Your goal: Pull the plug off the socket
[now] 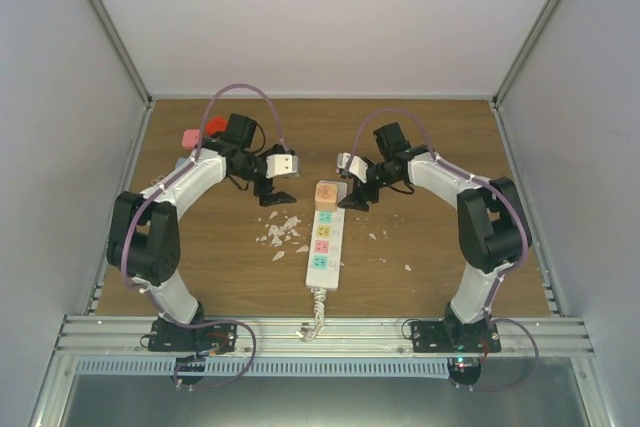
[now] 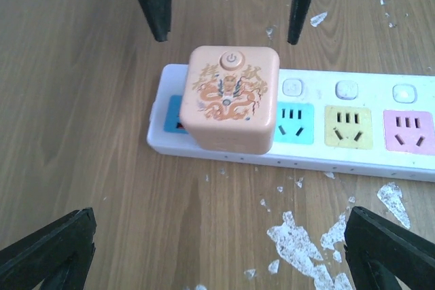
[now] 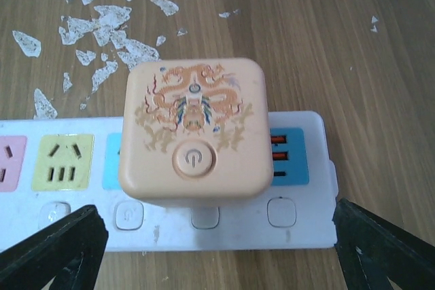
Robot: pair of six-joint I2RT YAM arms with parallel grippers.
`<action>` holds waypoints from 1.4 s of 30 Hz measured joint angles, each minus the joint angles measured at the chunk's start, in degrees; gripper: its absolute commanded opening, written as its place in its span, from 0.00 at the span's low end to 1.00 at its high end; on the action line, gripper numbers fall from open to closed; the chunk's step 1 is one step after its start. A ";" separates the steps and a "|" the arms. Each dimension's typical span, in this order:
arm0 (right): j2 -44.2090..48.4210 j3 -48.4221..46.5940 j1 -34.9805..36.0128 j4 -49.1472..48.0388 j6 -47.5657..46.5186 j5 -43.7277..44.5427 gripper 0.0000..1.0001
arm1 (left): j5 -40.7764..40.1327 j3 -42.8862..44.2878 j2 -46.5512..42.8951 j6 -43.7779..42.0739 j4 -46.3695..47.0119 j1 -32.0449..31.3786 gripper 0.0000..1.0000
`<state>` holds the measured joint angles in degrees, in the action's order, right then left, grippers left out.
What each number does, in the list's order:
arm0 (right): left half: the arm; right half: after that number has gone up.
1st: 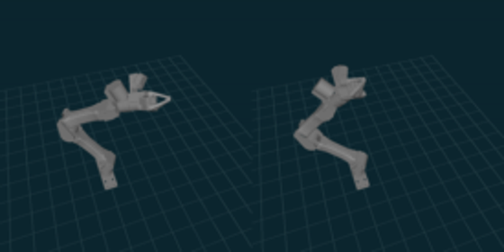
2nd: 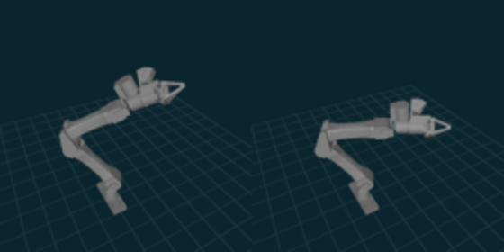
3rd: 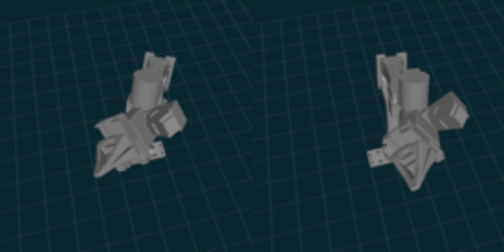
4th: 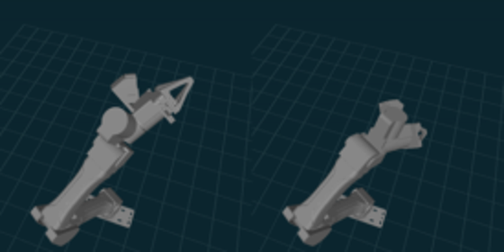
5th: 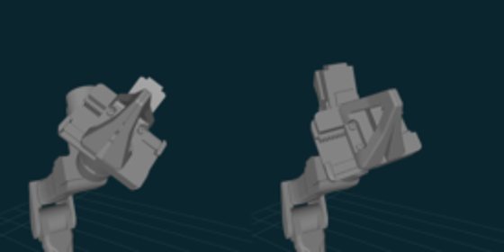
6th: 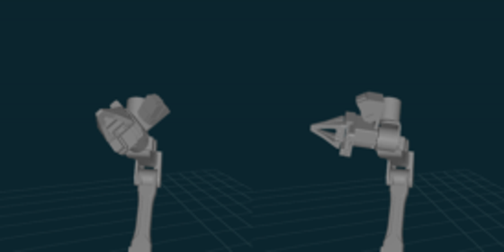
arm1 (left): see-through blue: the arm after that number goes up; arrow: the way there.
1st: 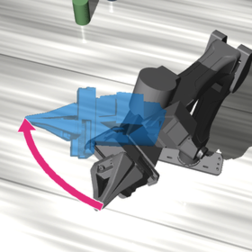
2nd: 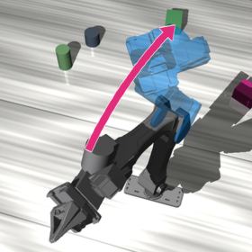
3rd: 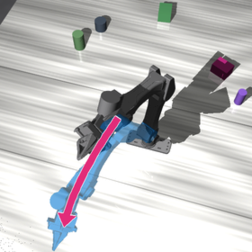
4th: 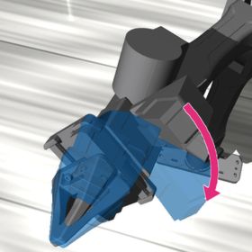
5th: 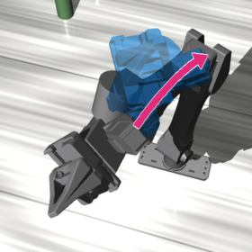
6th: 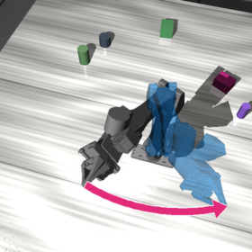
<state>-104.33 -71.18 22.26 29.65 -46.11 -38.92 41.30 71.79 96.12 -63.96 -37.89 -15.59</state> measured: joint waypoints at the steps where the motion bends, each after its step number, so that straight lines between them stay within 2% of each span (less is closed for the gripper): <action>1: 0.00 0.26 -0.28 0.07 -0.13 0.02 0.90 | -0.20 0.42 0.76 -0.33 -0.35 -0.61 0.99; 14: -0.57 2.12 -1.44 0.22 -1.11 -0.04 0.87 | -0.72 7.17 10.80 -2.80 -1.38 -6.01 0.95; 22: -0.48 8.17 -1.55 -5.49 -0.13 -2.36 0.89 | 0.63 9.97 15.93 -2.49 -0.68 -8.35 0.91; 32: 4.90 15.58 -2.27 -16.44 4.61 -5.42 0.93 | 2.64 8.24 16.31 -0.87 2.43 -9.86 0.79; 42: 8.55 19.02 -2.58 -24.74 10.51 -10.67 0.99 | 2.62 7.65 16.31 0.44 5.14 -9.86 0.58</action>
<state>-95.79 -52.16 19.68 4.91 -35.59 -49.58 43.92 79.44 112.42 -63.53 -32.75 -25.45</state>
